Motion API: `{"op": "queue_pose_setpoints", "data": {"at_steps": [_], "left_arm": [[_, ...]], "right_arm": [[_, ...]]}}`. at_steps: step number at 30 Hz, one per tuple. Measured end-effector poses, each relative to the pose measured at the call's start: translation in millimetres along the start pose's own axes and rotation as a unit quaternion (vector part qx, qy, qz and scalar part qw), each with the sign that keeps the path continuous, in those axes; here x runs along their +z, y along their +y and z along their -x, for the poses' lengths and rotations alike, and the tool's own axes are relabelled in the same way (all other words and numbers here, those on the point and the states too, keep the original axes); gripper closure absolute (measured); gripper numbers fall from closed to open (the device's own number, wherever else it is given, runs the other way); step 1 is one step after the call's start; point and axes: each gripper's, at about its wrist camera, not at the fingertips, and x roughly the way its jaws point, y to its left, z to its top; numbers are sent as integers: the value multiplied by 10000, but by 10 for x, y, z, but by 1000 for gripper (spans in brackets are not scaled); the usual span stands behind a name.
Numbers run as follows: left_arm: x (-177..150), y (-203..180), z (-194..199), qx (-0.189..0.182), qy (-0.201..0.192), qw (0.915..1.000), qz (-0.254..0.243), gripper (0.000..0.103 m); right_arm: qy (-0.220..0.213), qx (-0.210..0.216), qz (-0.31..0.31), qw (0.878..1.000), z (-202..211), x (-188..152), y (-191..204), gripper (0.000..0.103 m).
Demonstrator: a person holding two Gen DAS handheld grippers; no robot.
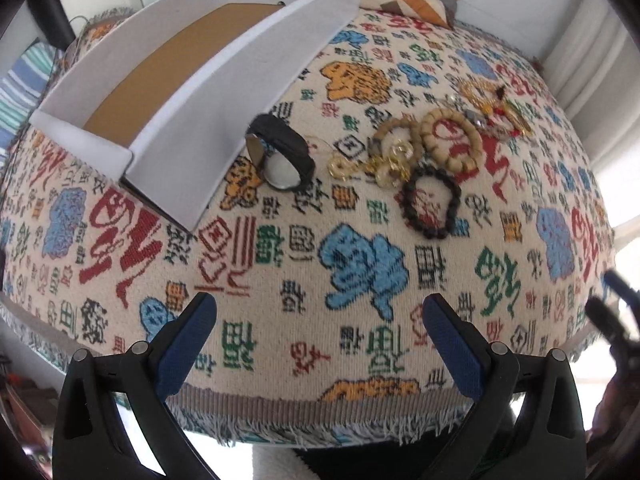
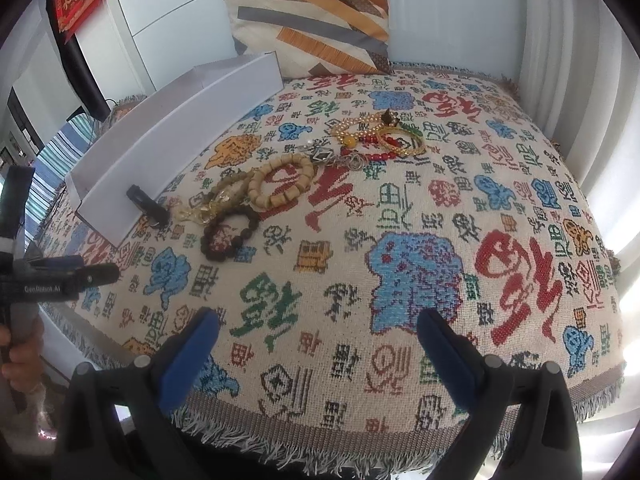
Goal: Organize jewelry
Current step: 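Close the left tool on the black watch while the right tool grasps the gold bangle, then carry the watch with the left tool into the white box while the right tool carries the bangle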
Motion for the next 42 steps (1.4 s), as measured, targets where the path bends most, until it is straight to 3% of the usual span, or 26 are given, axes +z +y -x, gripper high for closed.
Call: {"op": "queue_pose_setpoints", "data": {"at_steps": [6,10,16,18,20,22,24,25,26,28,30,32,36,40,42], "left_arm": [[412,154,-89,-92,-172,9978,638,1],[635,183,-293,-59,-74,9957,918,1],[873,184,-540,171,-10,9933,1142,2],[905,202,-559,213,-68,9930,1164,12],[936,196,-571,215,-91,9928,1171,29],[954,188,-587,230,-121,9929,1162,35],[966,150,-596,378,-168,9937,1045,47],[976,142,-606,404,-167,9941,997,60],[988,137,-626,362,-140,9945,969,75],[1006,145,-679,224,-32,9952,951,83],[1015,135,-688,236,-57,9957,896,84],[1025,111,-686,200,-54,9965,813,84],[1038,80,-683,83,-17,9975,705,84],[1029,53,-670,5,12,9980,628,85],[1017,48,-653,-47,34,9981,618,85]], "right_arm": [[188,173,60,9997,-59,84,-23,2],[221,327,72,9992,-8,229,-101,2],[5,631,-37,9980,106,826,-507,2],[-88,664,-373,9971,71,1086,-782,2],[-65,615,-787,9950,-48,1317,-1074,2],[92,593,-1238,9905,-240,1509,-1353,2],[369,704,-1637,9833,-508,1674,-1591,3],[464,749,-1749,9806,-623,1732,-1660,6],[552,785,-1832,9784,-761,1805,-1721,20],[744,709,-1841,9775,-1005,1916,-1751,36],[1006,624,-1693,9784,-1277,2012,-1708,40],[1187,553,-1578,9787,-1471,2042,-1653,56],[1467,96,-1191,9819,-1786,2085,-1496,63],[1602,-311,-773,9836,-1942,2078,-1350,92],[1574,-625,-467,9845,-1950,2077,-1281,97]]}}
